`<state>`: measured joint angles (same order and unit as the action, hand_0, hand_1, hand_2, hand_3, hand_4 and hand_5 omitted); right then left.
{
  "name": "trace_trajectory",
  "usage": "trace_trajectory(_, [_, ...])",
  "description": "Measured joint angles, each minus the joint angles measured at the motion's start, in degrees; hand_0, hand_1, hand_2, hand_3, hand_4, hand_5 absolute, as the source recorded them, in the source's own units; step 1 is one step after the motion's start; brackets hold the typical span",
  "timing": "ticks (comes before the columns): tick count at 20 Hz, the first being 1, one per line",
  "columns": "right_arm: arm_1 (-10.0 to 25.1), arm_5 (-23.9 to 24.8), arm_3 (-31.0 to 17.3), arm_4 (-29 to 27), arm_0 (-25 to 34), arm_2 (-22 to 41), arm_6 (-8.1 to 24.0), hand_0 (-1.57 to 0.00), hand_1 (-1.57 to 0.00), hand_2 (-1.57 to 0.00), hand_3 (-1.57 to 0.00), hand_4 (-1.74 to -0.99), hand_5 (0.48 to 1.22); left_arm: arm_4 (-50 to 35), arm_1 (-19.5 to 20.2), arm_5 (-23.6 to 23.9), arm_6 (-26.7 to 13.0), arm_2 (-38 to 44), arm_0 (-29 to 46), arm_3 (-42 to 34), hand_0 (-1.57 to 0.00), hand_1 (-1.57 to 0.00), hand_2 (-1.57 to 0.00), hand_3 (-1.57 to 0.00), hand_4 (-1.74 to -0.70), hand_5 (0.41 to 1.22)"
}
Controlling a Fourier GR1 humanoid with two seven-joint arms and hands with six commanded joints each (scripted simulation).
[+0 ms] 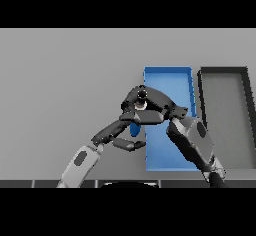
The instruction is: Pick up the blue pipe and place it into the blue bin.
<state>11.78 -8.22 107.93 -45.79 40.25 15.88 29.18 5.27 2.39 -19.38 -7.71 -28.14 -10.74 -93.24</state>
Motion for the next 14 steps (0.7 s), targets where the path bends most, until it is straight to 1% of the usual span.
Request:
trace_trajectory(1, [1.4,0.3,0.1,-1.7,2.6,-1.3,0.0,-1.57,-1.57,-1.57,-1.57,-1.494,1.221,0.2,-0.1,0.2,0.1,-0.1,0.2,0.0,0.0,0.0,0.0,0.0,-0.93,0.493])
trace_trajectory(2, [2.4,-0.6,-1.6,-2.1,5.0,-2.4,-1.0,-1.57,-1.57,-1.57,-1.57,-1.495,1.221,0.0,0.2,0.4,0.0,0.5,-0.1,-0.2,0.0,0.0,0.0,0.0,-0.93,0.491])
trace_trajectory(3, [4.2,-0.5,-2.8,-3.5,8.6,-4.4,-1.7,-1.57,-1.57,-1.57,-1.57,-1.495,1.221,0.1,0.2,0.4,0.0,0.2,0.1,-0.4,0.0,0.0,0.0,0.0,-0.92,0.488])
trace_trajectory(4, [4.6,-0.6,-5.1,-3.8,9.7,-5.3,-2.5,-1.57,-1.57,-1.57,-1.57,-1.495,1.221,0.0,0.7,0.2,-0.1,0.3,0.4,-0.9,0.0,0.0,0.0,0.0,-0.92,0.487])
trace_trajectory(5, [6.2,1.4,-6.3,-4.3,11.7,-7.3,-3.0,-1.57,-1.57,-1.57,-1.57,-1.496,1.221,0.9,0.3,0.4,-0.1,-0.2,0.5,0.0,0.0,0.0,0.0,0.0,-0.92,0.486])
trace_trajectory(6, [7.4,2.8,-9.0,-3.2,13.8,-8.4,-3.2,-1.57,-1.57,-1.57,-1.57,-1.496,1.221,1.1,0.5,0.4,-0.1,0.1,-0.1,0.2,0.0,0.0,0.0,0.0,-0.91,0.486])
trace_trajectory(7, [9.0,4.6,-10.3,-2.7,14.9,-9.9,-3.5,-1.57,-1.57,-1.57,-1.57,-1.497,1.221,0.9,1.1,0.2,1.0,0.1,0.2,-0.8,0.0,0.0,0.0,0.0,-0.9,0.487])
trace_trajectory(9, [11.9,6.6,-13.1,-1.7,15.1,-11.6,-2.7,-1.57,-1.57,-1.57,-1.57,-1.498,1.221,1.0,1.4,0.2,0.8,0.2,0.4,-0.5,0.0,0.0,0.0,0.0,-0.89,0.486])
trace_trajectory(11, [14.3,6.3,-16.9,0.3,14.1,-12.7,-2.6,-1.57,-1.57,-1.57,-1.57,-1.498,1.221,1.1,1.2,0.3,0.4,0.2,0.3,-0.4,0.0,0.0,0.0,0.0,-0.89,0.484])
trace_trajectory(12, [15.0,6.6,-18.8,0.8,13.4,-13.4,-2.7,-1.57,-1.57,-1.57,-1.57,-1.498,1.221,0.7,1.1,0.3,0.4,0.3,0.2,-0.7,0.0,0.0,0.0,0.0,-0.89,0.483])
trace_trajectory(14, [16.0,6.1,-22.4,1.5,10.2,-14.2,-2.8,-1.57,-1.57,-1.57,-1.57,-1.498,1.221,0.9,0.9,0.6,-0.1,0.4,-0.2,-0.9,0.0,0.0,0.0,0.0,-0.88,0.481])
